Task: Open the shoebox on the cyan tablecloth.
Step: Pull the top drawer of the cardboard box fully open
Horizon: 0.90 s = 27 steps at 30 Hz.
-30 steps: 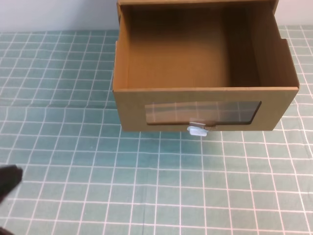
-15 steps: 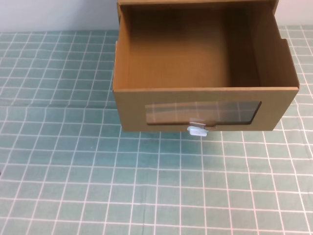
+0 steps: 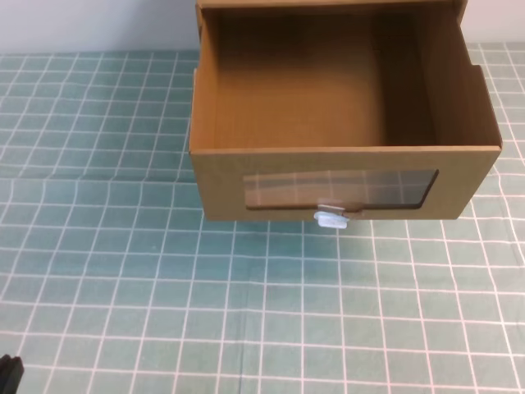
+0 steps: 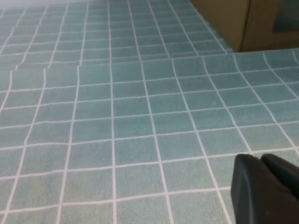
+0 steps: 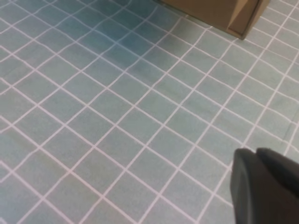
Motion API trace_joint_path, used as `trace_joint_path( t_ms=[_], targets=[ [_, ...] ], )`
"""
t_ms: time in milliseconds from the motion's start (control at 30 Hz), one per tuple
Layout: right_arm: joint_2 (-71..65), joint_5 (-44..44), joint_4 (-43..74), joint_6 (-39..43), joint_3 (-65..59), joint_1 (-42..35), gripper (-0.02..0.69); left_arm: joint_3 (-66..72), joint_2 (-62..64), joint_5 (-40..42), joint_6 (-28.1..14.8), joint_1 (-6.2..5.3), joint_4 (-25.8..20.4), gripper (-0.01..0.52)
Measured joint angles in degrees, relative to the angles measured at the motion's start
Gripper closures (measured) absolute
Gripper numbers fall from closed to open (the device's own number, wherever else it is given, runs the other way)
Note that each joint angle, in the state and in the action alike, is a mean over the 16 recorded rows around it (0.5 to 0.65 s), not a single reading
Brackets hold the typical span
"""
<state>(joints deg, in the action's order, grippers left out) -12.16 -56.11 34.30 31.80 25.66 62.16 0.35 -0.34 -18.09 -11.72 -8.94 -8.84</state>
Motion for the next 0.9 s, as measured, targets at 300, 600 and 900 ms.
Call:
trace_joint_path(
  t_ms=[300,600,900],
  targets=[
    [0.0,0.04,-0.11,0.0,0.0,0.0,0.678,1.12,-0.25,-2.49,0.04,0.51,-1.02,0.519],
    [0.0,0.04,-0.22,0.0,0.0,0.0,0.678,1.12,-0.27,-2.54,0.04,0.51,-0.84,0.519],
    [0.62,0.33,-0.37,0.0,-0.02,-0.39,0.678,1.12,-0.27,-2.54,0.04,0.51,-0.78,0.519]
  ],
)
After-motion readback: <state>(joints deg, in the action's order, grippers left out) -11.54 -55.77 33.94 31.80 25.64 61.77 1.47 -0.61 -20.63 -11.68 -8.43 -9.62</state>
